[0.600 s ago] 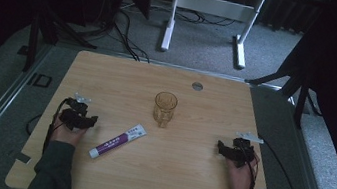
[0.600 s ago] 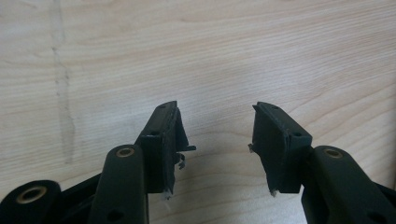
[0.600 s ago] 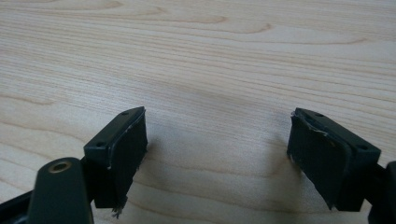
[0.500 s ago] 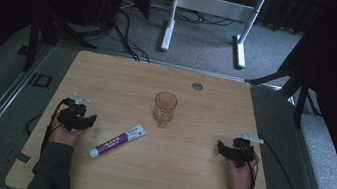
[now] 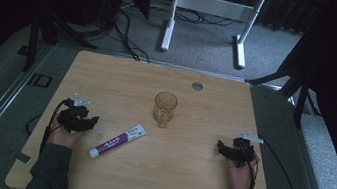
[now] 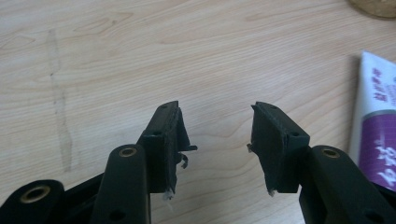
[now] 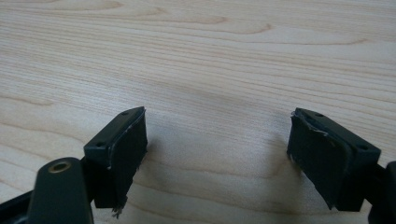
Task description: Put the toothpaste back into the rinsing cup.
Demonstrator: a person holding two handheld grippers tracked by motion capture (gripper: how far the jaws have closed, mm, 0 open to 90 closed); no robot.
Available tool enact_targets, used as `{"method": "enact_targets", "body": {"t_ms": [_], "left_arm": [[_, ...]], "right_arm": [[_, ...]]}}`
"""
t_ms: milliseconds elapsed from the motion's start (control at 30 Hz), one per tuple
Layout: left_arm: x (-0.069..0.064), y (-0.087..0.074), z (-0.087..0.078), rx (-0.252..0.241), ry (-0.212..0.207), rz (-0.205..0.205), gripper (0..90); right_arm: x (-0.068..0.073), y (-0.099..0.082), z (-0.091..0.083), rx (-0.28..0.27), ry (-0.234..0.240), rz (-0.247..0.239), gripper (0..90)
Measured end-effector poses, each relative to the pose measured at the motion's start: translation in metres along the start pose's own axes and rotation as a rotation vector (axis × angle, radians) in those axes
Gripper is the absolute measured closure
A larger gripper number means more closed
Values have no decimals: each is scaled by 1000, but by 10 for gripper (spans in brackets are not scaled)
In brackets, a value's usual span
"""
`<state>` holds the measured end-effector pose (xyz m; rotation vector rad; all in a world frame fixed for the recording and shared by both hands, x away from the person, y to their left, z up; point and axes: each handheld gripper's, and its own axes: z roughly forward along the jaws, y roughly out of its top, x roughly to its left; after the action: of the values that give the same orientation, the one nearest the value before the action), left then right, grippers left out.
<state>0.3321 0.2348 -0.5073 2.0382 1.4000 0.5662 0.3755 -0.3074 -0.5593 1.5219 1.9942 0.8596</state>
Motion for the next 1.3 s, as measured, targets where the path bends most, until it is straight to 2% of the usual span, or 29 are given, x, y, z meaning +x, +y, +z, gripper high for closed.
{"method": "enact_targets", "body": {"t_ms": [267,300,733,900,1000,1300], "left_arm": [[-6,5,-7,-17,-36,39,514],[-8,7,-9,-17,-43,55,514],[-10,14,-15,-23,-71,75,509],[-12,15,-16,-10,-76,102,508],[-11,16,-19,-10,-97,103,504],[-12,21,-24,-2,-121,119,506]], "right_arm": [[0,0,0,0,0,2,196],[0,0,0,0,0,1,196],[0,0,0,0,1,1,196],[0,0,0,0,1,1,196],[0,0,-1,0,1,0,196],[0,0,-1,1,1,1,196]]}}
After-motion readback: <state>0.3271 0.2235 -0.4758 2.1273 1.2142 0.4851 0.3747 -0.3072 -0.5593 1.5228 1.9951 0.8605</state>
